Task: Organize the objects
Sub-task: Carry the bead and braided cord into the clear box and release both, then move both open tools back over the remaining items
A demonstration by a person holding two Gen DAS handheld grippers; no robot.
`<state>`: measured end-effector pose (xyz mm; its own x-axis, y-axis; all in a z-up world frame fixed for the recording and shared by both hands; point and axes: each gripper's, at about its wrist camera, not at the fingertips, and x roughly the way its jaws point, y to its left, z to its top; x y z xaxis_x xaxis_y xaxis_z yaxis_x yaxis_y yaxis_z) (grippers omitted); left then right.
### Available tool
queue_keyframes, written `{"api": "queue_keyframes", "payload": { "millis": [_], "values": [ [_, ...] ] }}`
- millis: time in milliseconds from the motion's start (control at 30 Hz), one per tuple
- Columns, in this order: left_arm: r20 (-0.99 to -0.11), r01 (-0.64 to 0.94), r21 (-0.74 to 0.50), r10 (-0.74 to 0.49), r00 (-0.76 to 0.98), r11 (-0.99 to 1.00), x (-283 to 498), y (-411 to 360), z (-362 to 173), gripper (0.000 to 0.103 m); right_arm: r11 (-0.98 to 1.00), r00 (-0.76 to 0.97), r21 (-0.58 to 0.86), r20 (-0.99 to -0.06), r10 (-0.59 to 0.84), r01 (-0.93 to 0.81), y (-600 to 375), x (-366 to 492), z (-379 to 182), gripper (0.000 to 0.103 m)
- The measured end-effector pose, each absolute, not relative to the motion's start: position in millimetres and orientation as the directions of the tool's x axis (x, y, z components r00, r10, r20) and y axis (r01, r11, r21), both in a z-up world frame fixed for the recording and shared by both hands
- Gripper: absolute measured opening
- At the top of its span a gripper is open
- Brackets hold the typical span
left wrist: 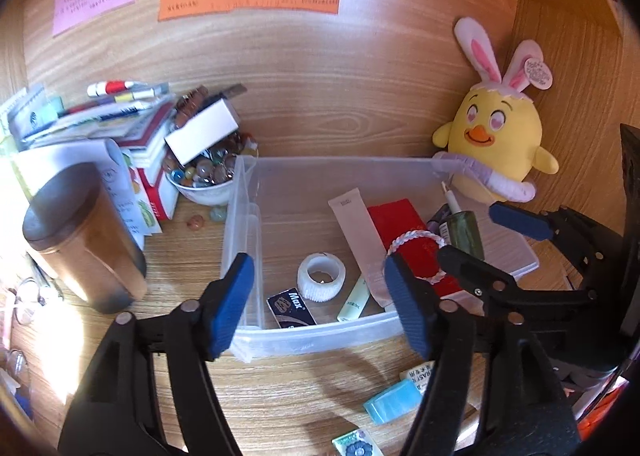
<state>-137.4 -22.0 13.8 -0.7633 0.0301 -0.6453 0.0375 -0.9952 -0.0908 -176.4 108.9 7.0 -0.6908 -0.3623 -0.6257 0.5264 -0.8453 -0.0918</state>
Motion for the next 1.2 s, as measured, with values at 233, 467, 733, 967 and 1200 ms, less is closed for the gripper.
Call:
{"api": "queue_keyframes", "payload": {
  "millis": [233,467,733,967,1200],
  "values": [
    [-0.618,0.049,-0.102,0.025,-0.786,-0.994,-112.5,-30.4,28.6,0.096,-0.849,-0.725,-0.118,-0.588,-0.358,0.515,120.0,-154.7,21.6,0.081],
    [-0.643,0.061,-0.112,0.026,-0.765,-0.992,-90.2,-39.6,24.5,0.099,-0.847,-0.700,-0.067,-0.600,-0.388,0.527,138.1,-134.3,22.5,0.083],
    [-0.699,0.071,-0.101,0.019,-0.715,-0.992,-70.6,-38.3,1.3,0.099,-0.831,-0.635,-0.015,-0.653,-0.412,0.555,146.9,-111.1,2.1,0.084],
    [-0.752,0.068,-0.102,0.032,-0.658,-0.992,-58.4,-32.3,-25.4,0.099,-0.794,-0.542,-0.002,-0.732,-0.413,0.607,139.2,-89.5,-33.5,0.084],
    [-0.784,0.081,-0.149,0.068,-0.617,-0.986,-49.5,-36.2,-42.9,0.099,-0.762,-0.454,0.043,-0.781,-0.429,0.646,132.1,-79.5,-58.7,0.082]
  ]
}}
